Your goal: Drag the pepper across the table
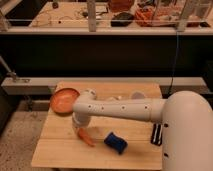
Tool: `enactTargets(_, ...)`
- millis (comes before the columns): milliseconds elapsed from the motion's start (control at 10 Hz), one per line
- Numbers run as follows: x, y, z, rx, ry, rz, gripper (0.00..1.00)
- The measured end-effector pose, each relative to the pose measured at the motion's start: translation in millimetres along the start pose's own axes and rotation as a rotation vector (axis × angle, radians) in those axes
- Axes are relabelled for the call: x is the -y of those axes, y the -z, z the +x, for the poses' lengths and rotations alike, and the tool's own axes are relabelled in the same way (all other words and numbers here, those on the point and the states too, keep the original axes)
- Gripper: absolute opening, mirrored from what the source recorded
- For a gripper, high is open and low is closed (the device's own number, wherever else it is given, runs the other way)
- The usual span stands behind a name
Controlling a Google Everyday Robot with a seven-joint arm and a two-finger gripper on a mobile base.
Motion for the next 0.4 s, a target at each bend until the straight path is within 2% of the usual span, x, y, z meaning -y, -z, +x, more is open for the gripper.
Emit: enactTargets(400, -9.3, 3.4, -2.3, -0.005, -0.019, 0.010, 0.00)
